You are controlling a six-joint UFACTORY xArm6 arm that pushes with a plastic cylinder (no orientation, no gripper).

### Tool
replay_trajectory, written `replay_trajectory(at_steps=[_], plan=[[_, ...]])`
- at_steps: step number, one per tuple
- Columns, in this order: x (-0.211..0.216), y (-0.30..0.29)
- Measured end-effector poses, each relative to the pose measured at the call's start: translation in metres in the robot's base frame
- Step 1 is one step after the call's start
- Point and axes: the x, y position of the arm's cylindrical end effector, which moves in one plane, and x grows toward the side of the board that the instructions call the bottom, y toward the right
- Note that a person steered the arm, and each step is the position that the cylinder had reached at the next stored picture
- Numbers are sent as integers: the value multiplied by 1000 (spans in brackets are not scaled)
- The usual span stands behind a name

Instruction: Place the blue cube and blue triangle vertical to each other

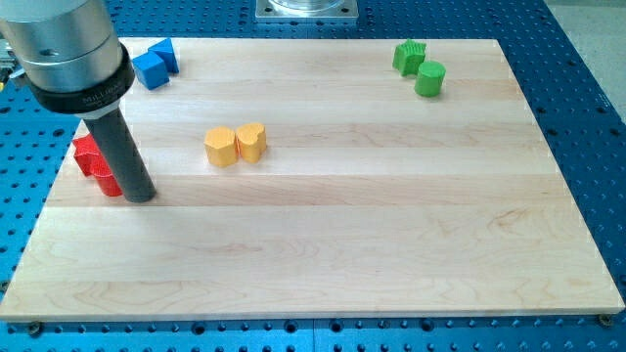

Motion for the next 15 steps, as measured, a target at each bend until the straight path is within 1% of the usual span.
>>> replay_trajectory(at_steps=[1,2,3,4,5,6,7,8,9,10,11,12,13,14,15], plan=[[1,0],[13,24],[-7,24],[-54,24],[-129,7],[-154,-59],[-221,-67],[-211,33],[-178,87],[-242,-5],[-292,-52],[-294,-53],[-293,-26],[-221,90],[-213,90]])
